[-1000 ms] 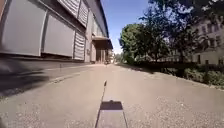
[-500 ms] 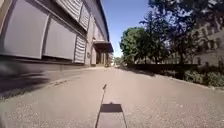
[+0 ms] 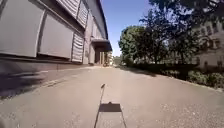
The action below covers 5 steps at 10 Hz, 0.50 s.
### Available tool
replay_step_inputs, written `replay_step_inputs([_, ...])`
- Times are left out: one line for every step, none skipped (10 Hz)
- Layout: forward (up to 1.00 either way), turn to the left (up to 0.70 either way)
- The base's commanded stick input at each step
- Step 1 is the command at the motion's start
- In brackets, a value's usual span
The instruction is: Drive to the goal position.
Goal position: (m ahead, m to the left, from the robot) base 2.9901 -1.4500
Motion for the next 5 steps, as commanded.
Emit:
replay_step_inputs([0.70,-0.36])
replay_step_inputs([0.70,-0.36])
replay_step_inputs([0.70,-0.36])
replay_step_inputs([0.70,-0.36])
replay_step_inputs([0.70,-0.36])
